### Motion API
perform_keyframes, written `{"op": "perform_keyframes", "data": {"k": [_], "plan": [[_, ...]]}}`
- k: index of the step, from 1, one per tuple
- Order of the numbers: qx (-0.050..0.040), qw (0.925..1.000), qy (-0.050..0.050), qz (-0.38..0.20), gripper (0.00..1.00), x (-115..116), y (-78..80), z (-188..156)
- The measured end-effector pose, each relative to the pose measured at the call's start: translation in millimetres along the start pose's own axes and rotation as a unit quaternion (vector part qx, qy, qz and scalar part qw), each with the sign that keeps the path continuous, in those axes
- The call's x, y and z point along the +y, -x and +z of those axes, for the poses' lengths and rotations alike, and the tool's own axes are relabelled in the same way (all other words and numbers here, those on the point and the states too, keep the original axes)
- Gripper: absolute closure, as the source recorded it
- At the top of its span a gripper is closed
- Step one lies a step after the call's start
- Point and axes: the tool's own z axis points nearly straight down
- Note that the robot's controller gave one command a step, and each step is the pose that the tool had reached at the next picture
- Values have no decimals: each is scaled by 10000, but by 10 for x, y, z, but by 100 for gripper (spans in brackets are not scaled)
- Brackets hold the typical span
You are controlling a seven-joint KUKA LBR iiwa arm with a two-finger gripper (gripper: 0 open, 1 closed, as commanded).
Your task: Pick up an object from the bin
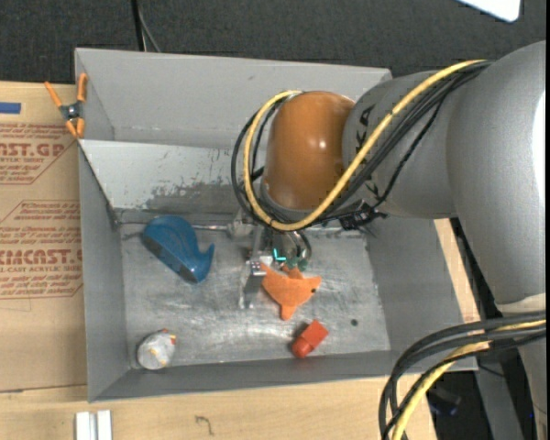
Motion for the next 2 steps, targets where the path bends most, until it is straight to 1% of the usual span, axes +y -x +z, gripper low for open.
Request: {"op": "perform_keyframes", "data": {"k": [1,2], "plan": [[-35,10000,-7,-2,0,399,-12,294],[3,9992,4,408,100,829,230,490]]}}
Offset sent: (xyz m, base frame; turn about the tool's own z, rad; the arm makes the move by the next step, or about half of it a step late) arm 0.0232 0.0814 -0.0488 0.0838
